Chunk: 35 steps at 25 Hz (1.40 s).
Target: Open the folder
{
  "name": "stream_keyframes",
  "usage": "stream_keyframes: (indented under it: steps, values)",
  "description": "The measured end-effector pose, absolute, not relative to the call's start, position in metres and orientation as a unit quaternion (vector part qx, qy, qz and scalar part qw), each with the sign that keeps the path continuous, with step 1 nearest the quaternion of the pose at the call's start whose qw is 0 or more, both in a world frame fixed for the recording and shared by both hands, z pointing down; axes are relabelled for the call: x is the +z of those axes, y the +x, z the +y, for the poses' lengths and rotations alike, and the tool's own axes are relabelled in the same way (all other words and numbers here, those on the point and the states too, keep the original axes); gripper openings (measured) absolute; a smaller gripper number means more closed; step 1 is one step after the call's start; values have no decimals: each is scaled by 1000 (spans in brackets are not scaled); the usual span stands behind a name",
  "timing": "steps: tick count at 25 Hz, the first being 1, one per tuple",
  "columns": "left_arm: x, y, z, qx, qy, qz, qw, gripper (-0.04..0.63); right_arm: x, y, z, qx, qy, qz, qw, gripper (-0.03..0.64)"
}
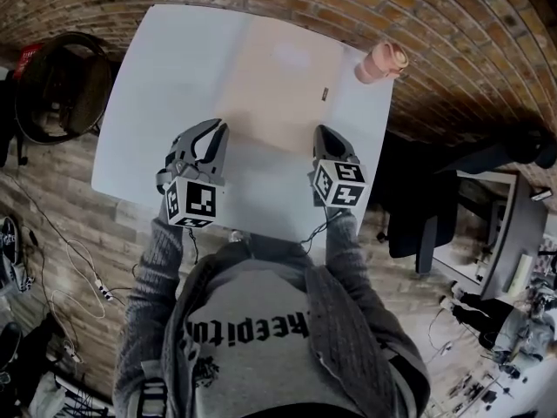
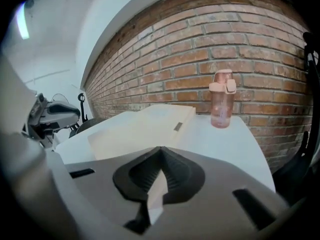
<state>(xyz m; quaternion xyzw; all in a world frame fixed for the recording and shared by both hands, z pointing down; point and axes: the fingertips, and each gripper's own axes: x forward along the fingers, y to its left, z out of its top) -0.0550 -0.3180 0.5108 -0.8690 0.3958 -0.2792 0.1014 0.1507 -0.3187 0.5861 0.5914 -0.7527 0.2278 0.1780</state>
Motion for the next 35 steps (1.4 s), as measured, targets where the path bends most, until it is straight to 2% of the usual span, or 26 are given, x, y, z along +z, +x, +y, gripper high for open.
stream_keyframes:
  steps: [5,8,18,35]
  values:
    - [533,-49,-314,-348,-853,344,182,20,589,151,-319,231,589,-753,180,4]
    - [548,-43,-309,-391,-835,304,238,115,589,151,-319,230,588,-754,181,5]
    - [571,-29,-304,-457,-791,238,331,124,590,151,-321,230,588,-754,182,5]
    - [576,-15,-311,-464,-773,233,365,124,591,152,-320,233,589,-751,187,3]
